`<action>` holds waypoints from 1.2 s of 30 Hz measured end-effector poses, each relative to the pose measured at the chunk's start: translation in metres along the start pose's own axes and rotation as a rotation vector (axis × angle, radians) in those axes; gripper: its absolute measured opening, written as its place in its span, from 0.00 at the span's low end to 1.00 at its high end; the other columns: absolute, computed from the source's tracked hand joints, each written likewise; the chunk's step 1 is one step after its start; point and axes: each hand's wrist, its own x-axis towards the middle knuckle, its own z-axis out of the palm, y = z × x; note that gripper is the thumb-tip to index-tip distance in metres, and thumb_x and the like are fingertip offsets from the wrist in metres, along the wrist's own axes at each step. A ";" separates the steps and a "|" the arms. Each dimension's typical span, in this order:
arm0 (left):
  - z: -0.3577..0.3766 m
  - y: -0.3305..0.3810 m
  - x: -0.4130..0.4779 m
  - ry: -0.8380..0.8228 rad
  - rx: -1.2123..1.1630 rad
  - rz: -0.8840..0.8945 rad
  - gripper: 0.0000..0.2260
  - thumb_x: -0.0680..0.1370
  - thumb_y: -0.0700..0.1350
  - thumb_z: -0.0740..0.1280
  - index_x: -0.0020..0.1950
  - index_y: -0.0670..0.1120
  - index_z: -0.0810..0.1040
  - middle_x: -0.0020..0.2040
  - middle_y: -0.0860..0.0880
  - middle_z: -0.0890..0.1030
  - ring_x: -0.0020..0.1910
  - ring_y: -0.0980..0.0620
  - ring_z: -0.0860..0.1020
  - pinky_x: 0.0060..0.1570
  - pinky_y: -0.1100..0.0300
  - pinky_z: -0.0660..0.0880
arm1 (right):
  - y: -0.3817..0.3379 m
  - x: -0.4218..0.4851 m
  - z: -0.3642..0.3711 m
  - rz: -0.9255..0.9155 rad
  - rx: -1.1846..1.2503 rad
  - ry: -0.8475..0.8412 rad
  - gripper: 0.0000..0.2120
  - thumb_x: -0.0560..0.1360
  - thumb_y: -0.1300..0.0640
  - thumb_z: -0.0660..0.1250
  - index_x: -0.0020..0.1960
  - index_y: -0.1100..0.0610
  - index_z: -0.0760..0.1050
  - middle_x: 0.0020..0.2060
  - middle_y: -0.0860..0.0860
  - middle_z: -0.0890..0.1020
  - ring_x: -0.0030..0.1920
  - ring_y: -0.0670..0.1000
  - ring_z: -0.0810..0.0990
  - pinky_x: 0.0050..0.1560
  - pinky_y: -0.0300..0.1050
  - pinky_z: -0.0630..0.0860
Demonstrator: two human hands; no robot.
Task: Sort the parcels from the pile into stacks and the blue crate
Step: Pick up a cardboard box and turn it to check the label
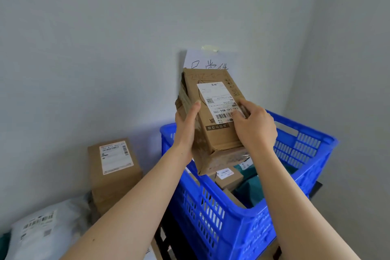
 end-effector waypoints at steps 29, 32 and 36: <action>0.081 -0.194 0.214 0.338 0.147 -0.530 0.35 0.71 0.64 0.67 0.74 0.51 0.64 0.61 0.46 0.79 0.55 0.47 0.79 0.43 0.54 0.78 | 0.221 0.203 0.147 0.253 -0.035 -0.957 0.28 0.75 0.61 0.64 0.74 0.54 0.61 0.60 0.52 0.75 0.57 0.54 0.75 0.56 0.48 0.74; 0.076 -0.198 0.219 0.476 0.318 -0.400 0.27 0.77 0.55 0.65 0.74 0.49 0.62 0.62 0.46 0.78 0.54 0.46 0.79 0.51 0.50 0.78 | 0.220 0.205 0.156 0.225 -0.008 -0.997 0.28 0.76 0.62 0.63 0.74 0.53 0.61 0.58 0.51 0.75 0.58 0.54 0.75 0.55 0.48 0.75; 0.068 -0.193 0.218 0.561 0.742 -0.286 0.30 0.79 0.48 0.64 0.77 0.44 0.54 0.70 0.44 0.69 0.62 0.44 0.74 0.55 0.55 0.73 | 0.215 0.207 0.162 0.232 0.067 -1.065 0.30 0.76 0.63 0.63 0.76 0.52 0.59 0.64 0.52 0.74 0.58 0.53 0.76 0.55 0.48 0.76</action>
